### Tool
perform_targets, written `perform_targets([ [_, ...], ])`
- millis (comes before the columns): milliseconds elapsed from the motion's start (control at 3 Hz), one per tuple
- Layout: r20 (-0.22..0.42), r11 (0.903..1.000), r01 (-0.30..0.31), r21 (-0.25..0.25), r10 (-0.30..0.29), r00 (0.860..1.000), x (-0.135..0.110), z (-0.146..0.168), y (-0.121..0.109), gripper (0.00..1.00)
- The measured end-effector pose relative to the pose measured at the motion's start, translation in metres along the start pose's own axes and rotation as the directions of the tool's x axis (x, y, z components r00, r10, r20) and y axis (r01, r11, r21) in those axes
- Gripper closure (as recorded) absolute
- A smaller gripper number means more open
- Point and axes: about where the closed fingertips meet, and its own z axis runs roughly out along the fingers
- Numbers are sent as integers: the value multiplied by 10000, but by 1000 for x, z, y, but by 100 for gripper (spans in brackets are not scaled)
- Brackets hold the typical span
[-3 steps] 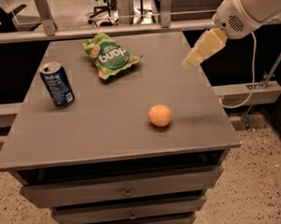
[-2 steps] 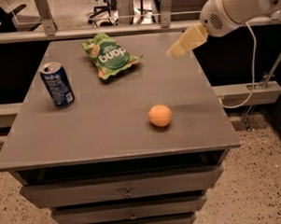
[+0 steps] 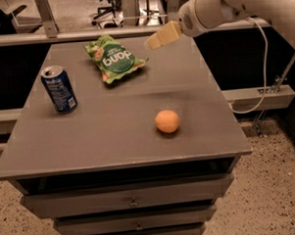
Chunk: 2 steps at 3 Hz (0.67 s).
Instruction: Move green rice chip bag near orange
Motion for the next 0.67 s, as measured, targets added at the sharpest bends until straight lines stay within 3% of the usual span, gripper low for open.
perform_targets([
  [667,47,9991,-382,171,381,9993,1,7,4,0],
])
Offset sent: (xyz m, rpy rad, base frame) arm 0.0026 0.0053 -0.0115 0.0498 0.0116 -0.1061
